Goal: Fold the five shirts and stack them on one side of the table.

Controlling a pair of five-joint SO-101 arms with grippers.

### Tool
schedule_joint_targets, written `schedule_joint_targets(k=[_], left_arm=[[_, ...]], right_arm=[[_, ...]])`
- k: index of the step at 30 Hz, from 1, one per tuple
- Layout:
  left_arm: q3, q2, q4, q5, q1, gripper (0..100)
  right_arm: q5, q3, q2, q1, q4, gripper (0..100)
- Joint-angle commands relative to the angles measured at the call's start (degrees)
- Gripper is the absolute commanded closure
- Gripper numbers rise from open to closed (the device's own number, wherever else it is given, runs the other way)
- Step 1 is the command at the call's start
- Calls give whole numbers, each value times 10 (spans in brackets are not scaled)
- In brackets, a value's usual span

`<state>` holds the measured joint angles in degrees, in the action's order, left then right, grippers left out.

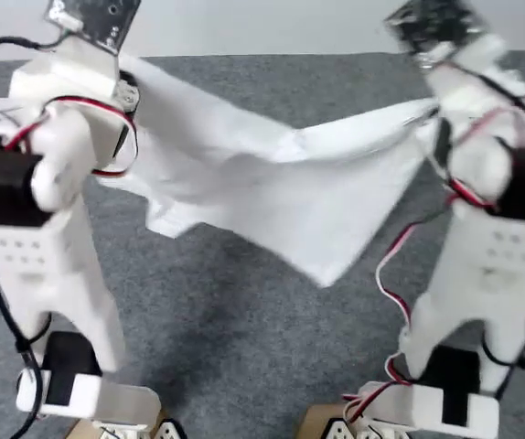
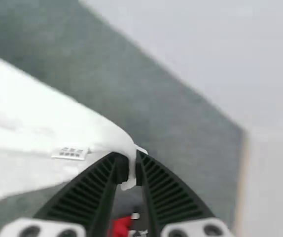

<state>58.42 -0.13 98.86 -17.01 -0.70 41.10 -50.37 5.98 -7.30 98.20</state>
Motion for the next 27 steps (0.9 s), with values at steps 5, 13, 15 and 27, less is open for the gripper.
schedule_joint_targets(k=[5, 13, 15, 27], left_arm=[[145, -45, -55, 7, 2, 998], [196, -75, -27, 7, 1, 997], [196, -90, -13, 5, 1, 997], [194, -182, 4, 4, 2, 997]], right_arm=[[7, -127, 34, -85, 0, 988], [41, -229, 35, -124, 40, 988], [51, -251, 36, -129, 41, 988], [128, -273, 97, -176, 43, 988]])
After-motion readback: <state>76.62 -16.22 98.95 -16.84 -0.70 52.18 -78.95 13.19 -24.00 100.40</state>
